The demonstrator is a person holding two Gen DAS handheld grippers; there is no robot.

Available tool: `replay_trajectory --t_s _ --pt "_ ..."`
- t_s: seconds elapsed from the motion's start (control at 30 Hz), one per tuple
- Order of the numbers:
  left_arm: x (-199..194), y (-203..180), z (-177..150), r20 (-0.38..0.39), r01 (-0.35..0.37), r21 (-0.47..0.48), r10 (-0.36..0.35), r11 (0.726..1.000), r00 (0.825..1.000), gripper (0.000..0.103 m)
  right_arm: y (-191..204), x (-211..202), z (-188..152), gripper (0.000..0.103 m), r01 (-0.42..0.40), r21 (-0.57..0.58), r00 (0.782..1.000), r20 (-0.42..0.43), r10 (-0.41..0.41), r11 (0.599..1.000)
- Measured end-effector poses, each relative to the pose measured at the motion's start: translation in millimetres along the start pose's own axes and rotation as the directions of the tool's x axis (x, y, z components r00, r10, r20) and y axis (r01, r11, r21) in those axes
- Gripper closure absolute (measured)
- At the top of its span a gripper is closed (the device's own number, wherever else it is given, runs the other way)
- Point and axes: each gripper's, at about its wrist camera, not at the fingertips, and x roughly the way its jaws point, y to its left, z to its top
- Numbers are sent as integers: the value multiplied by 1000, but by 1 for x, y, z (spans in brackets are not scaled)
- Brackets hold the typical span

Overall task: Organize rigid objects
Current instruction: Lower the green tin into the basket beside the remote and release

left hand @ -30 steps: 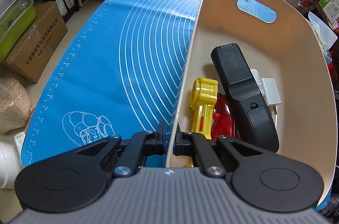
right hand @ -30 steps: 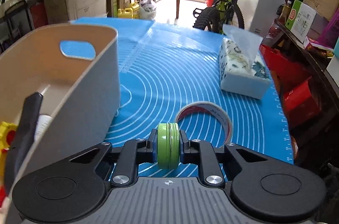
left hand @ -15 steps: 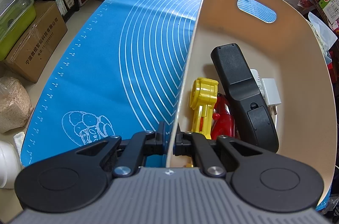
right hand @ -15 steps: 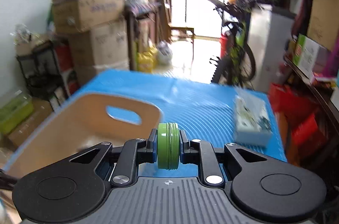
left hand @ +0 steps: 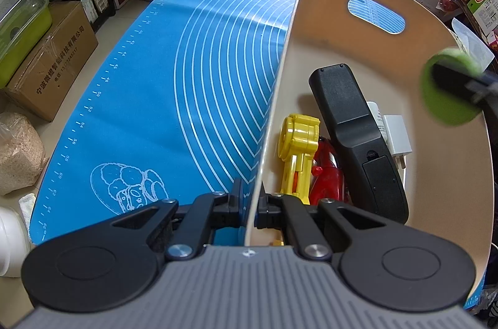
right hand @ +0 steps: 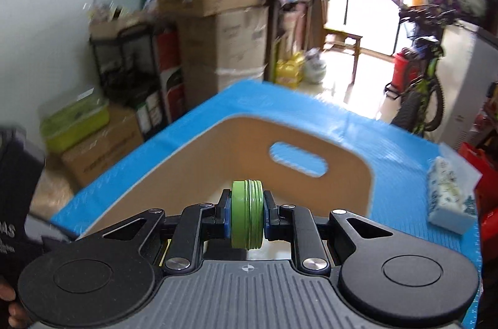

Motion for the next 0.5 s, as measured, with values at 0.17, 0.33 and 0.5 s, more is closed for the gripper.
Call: replay_trajectory --t_s 0.17,0.33,0.5 --pt "0 1 0 0 0 0 0 1000 1000 96 18 21 -12 74 -35 -44 994 -106 30 998" --pt "1 -2 0 0 -4 1 4 1000 1000 96 26 36 -22 74 -54 -64 977 -211 40 996" --pt "1 -4 0 1 -5 1 5 1000 1000 96 25 40 -26 73 -70 -41 969 -239 58 997"
